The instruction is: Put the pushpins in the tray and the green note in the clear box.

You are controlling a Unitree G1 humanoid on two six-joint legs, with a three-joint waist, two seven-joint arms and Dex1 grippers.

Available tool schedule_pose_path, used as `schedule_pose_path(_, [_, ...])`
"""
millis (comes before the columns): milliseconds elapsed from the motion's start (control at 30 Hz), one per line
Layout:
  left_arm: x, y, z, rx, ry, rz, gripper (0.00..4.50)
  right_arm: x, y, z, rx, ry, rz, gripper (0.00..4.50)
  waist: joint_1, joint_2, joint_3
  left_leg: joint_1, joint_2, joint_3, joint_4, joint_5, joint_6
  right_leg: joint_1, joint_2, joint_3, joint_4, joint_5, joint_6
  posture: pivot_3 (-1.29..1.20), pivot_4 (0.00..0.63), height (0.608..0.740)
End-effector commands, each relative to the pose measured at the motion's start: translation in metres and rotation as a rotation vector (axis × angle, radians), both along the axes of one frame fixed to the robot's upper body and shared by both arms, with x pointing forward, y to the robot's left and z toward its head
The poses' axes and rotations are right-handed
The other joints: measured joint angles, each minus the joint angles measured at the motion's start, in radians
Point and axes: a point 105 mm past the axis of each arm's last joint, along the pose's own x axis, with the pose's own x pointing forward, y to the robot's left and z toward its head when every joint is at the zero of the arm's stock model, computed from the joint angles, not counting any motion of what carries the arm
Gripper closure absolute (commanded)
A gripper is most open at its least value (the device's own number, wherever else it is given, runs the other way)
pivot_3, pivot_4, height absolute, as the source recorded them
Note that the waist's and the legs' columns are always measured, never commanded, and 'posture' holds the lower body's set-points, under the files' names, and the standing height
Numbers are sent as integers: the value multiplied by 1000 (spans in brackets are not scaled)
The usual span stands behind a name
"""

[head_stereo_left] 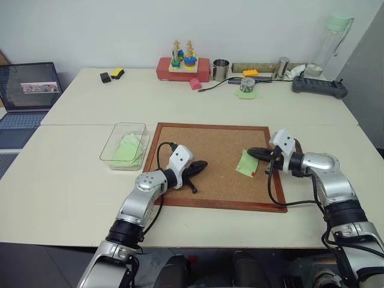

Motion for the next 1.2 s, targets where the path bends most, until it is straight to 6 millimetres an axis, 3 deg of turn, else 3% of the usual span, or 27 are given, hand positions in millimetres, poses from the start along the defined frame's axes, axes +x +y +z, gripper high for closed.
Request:
schedule_pose_path(33, [-7,3,-35,73,115,22,4500,1,-2,21,36,-76,-9,4487,0,0,0,0,0,0,0,0,0,0,0,0,0,0,0,0,150,740])
schedule_pose_path(300, [-8,0,-36,67,122,20,4500,1,-12,28,77,-44,-41,4487,0,0,0,11,0,0,-1,0,0,11,0,0,-1,0,0,0,150,740])
schedule_pose_path(700, [-9,-3,-36,59,125,14,4500,-1,-24,44,164,-20,-90,4487,0,0,0,11,0,0,-1,0,0,12,0,0,-2,-1,1,0,150,740])
schedule_pose_path(833, [-8,-4,-36,58,124,11,4500,10,-52,48,130,-56,-241,4487,2,0,0,11,0,0,-1,0,0,12,0,0,-3,-1,1,0,150,740])
schedule_pose_path(900, [-8,-5,-36,60,123,9,4500,19,-77,41,70,-40,-389,4487,2,0,0,11,0,0,-1,0,0,12,0,0,-3,-1,1,0,150,740])
schedule_pose_path(967, [-8,-5,-36,61,122,6,4500,23,-91,35,30,-25,-460,4487,3,0,0,11,0,0,-1,0,0,12,0,0,-3,-1,1,0,150,740])
schedule_pose_path(1200, [-7,-6,-36,63,120,6,4500,27,-106,14,-44,42,-550,4487,2,1,-1,11,0,1,-2,0,0,12,0,0,-3,-1,2,0,150,740])
